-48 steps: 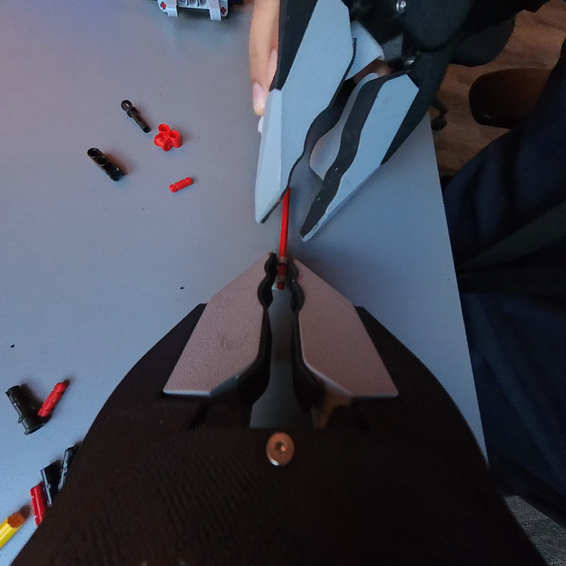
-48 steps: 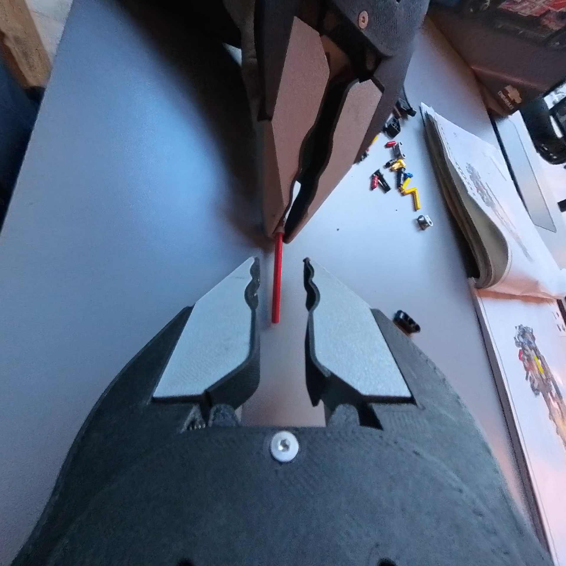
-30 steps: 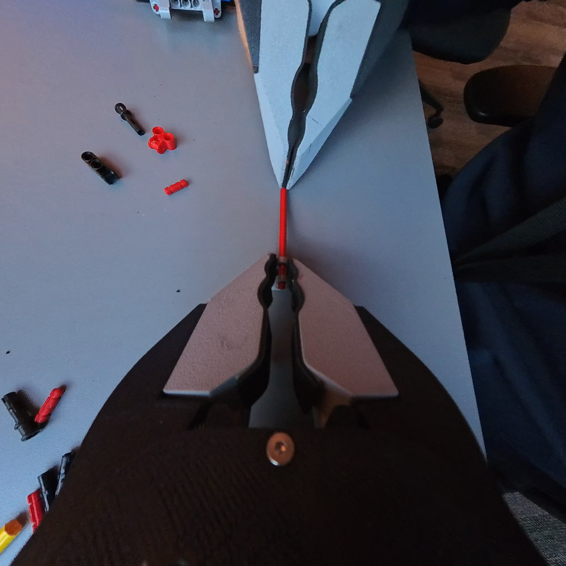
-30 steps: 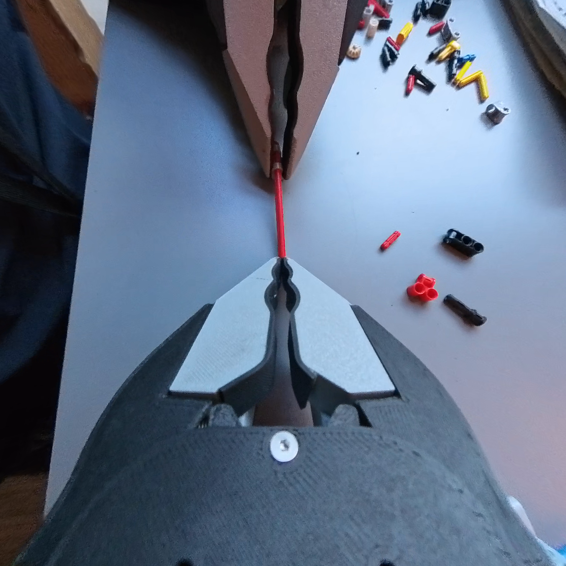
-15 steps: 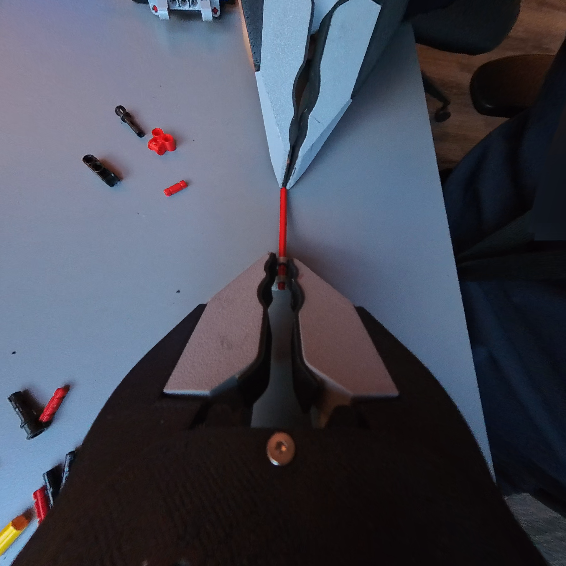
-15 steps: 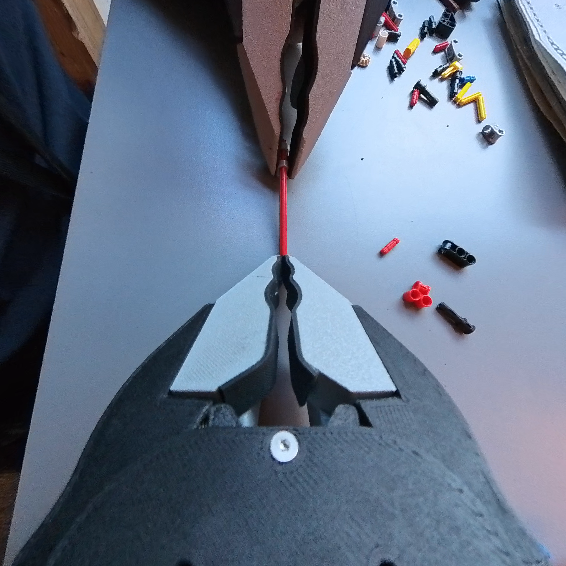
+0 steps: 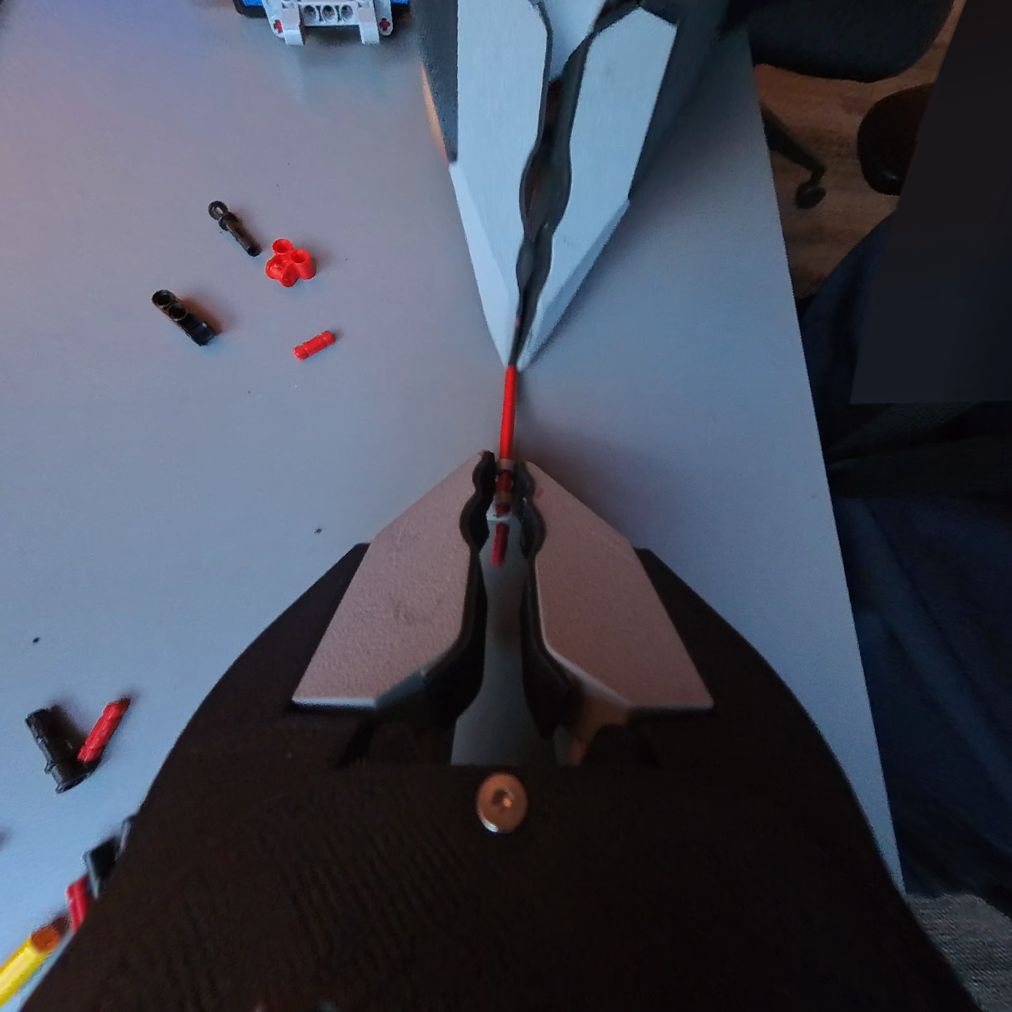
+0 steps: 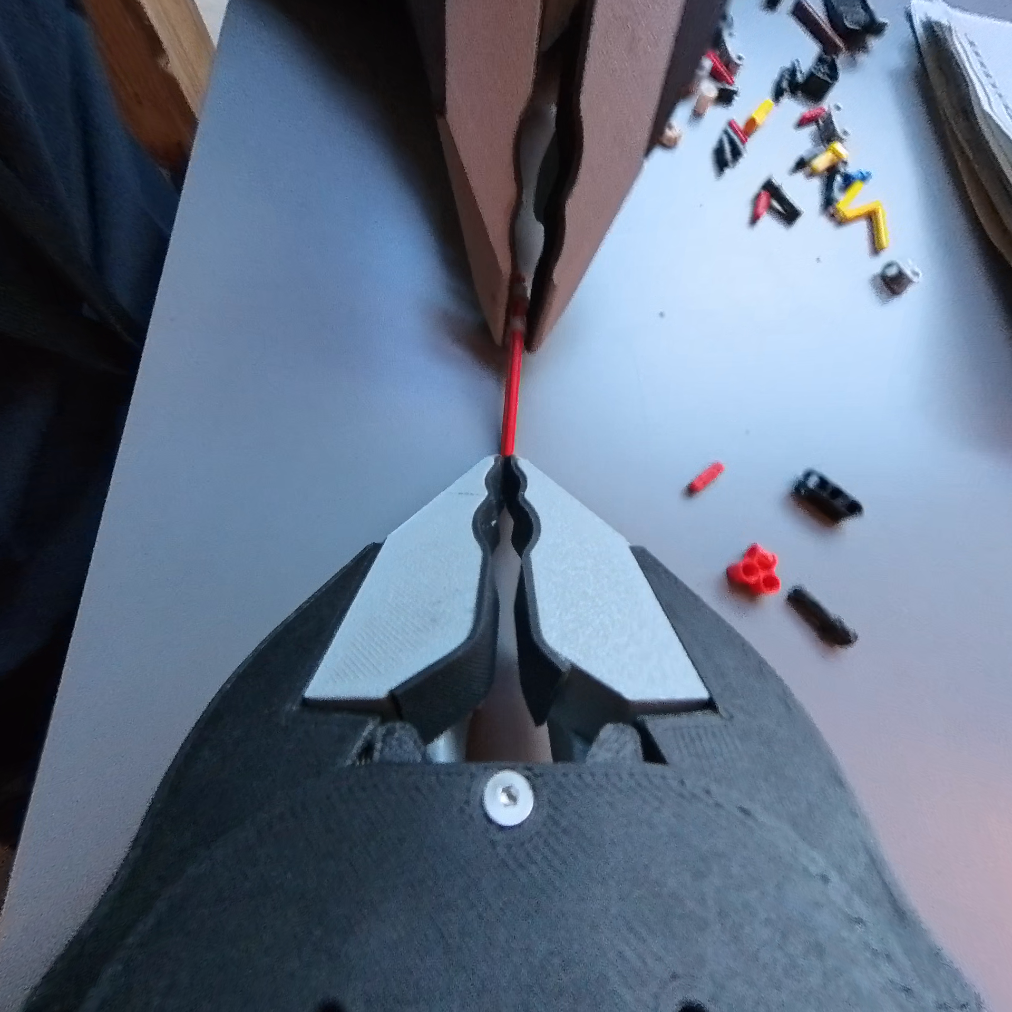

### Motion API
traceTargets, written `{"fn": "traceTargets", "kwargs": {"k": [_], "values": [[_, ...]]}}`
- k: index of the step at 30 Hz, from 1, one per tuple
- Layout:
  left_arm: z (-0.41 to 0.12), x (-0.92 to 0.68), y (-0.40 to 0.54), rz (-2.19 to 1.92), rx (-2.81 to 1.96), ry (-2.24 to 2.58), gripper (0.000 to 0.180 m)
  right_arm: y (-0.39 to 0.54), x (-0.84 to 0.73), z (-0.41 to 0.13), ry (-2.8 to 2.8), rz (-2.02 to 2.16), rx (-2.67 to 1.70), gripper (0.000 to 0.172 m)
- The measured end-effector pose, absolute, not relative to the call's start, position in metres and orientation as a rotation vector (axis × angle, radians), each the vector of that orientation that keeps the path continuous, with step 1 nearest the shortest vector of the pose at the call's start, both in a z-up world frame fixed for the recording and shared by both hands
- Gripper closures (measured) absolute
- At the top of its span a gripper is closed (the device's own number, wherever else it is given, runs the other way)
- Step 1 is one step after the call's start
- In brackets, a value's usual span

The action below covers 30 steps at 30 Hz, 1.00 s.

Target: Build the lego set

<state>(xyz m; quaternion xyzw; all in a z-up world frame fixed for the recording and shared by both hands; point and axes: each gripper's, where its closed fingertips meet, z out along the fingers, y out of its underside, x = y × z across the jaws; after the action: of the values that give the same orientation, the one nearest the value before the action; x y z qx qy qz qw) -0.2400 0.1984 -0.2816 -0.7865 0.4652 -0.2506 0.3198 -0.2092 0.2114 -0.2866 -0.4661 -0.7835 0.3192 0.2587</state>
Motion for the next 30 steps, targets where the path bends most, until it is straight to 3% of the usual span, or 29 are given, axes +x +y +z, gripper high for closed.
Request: {"fn": "traceTargets", "kwargs": {"k": [21, 28, 29, 30], "values": [[-0.28, -0.236, 0.198, -0.667, -2.05, 1.23, 0.175, 0.187, -0.234, -0.284, -2.186, 0.918, -1.255, 0.172], [-0.28, -0.236, 0.199, -0.686, -2.06, 1.221, 0.175, 0.203, -0.231, -0.254, -2.034, 0.923, -1.24, 0.172], [-0.28, -0.236, 0.199, -0.684, -2.059, 1.221, 0.175, 0.204, -0.234, -0.262, -2.041, 0.887, -1.275, 0.147], [-0.28, -0.237, 0.199, -0.679, -2.058, 1.22, 0.175, 0.205, -0.236, -0.273, -2.067, 0.816, -1.303, 0.138]]}}
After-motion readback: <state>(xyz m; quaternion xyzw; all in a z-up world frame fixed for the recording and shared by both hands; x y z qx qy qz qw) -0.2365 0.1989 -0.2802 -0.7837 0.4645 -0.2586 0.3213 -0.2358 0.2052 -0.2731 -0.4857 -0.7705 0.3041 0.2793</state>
